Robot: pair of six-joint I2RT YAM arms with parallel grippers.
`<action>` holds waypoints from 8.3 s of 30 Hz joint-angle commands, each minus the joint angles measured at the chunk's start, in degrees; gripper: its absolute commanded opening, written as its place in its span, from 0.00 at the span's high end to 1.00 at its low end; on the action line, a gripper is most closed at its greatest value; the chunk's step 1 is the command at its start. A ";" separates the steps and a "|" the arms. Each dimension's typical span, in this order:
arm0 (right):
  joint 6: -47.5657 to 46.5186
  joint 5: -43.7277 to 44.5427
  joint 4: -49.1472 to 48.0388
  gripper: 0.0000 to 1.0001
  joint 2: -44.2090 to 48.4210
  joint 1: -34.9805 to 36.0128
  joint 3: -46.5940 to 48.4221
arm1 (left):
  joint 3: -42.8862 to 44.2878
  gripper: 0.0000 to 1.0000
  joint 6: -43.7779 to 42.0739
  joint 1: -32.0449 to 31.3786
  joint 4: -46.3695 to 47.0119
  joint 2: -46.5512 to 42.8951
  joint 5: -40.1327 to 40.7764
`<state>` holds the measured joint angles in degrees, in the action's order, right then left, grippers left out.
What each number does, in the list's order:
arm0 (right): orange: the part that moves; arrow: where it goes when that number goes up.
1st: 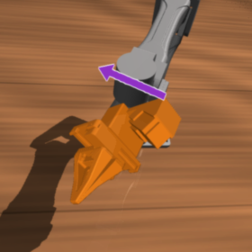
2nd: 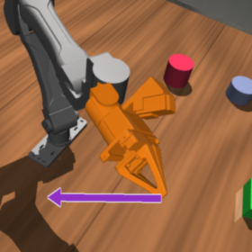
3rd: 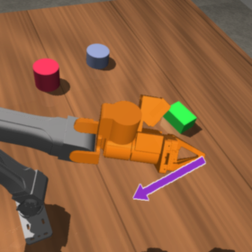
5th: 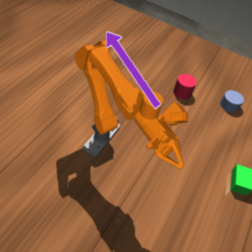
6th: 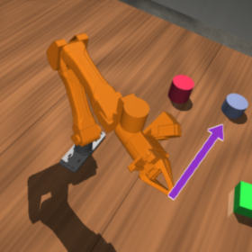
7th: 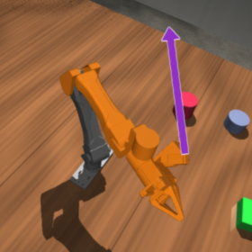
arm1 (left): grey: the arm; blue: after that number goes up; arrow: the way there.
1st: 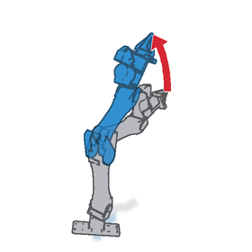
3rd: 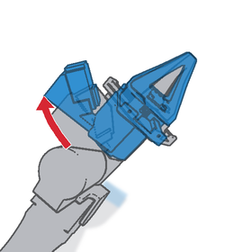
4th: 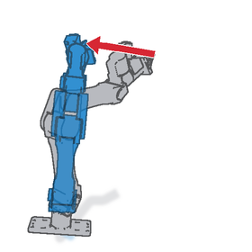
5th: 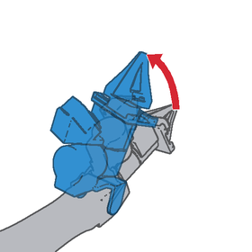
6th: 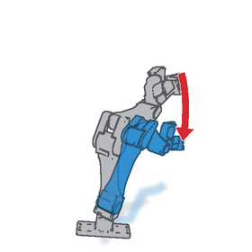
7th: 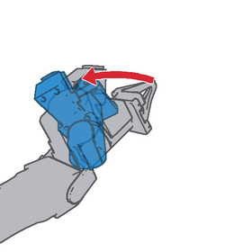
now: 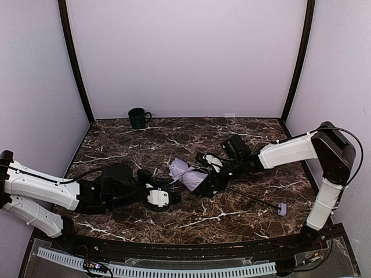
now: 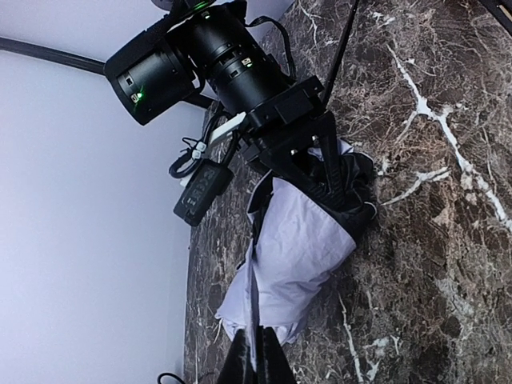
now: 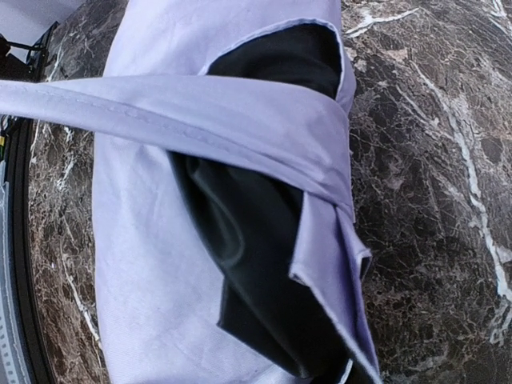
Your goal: Put away the umbrella
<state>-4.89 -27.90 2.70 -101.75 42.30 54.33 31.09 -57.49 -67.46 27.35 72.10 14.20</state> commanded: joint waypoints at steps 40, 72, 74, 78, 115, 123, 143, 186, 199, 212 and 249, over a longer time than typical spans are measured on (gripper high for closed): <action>12.69 6.02 5.56 0.45 -2.25 -2.64 0.79 | 5.22 1.00 -4.14 -1.44 -12.64 32.69 -4.01; -42.91 8.94 16.02 0.00 -2.16 5.67 15.52 | 6.44 1.00 -4.47 -1.49 -15.03 33.22 -3.20; -45.18 10.22 14.27 0.00 -2.32 6.42 14.15 | 6.50 1.00 -4.34 -1.49 -15.12 33.23 -3.16; -46.87 15.64 9.64 0.00 -4.29 8.22 12.46 | 6.53 1.00 -4.12 -1.46 -15.31 33.20 -3.15; -38.48 21.36 -3.19 0.75 -7.58 8.67 5.74 | 0.47 0.39 4.47 -4.48 -13.08 11.96 2.83; -35.86 24.05 -12.64 0.83 -3.21 8.80 1.85 | -3.41 0.47 32.55 3.91 -12.30 -7.19 -13.33; -29.70 26.34 -15.16 0.88 0.36 8.85 5.23 | 7.97 0.16 63.43 10.47 -2.46 12.62 -9.55; -5.36 13.17 0.61 0.31 -15.04 2.26 17.06 | 1.57 1.00 -6.41 -5.72 -1.01 25.90 24.74; -15.32 4.67 11.70 0.00 -8.56 2.47 19.73 | 2.24 1.00 1.30 -6.88 -4.20 33.40 27.28; -22.09 10.31 13.69 0.00 -12.87 5.47 18.88 | 3.01 1.00 3.35 -6.89 -5.57 33.07 27.52; 18.73 3.68 -5.48 1.00 3.20 -5.51 18.75 | 3.99 1.00 -14.72 -6.13 16.45 18.62 37.39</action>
<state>8.54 -26.72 4.49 -102.37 41.30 69.10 37.80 -70.94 -73.38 41.60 90.76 52.31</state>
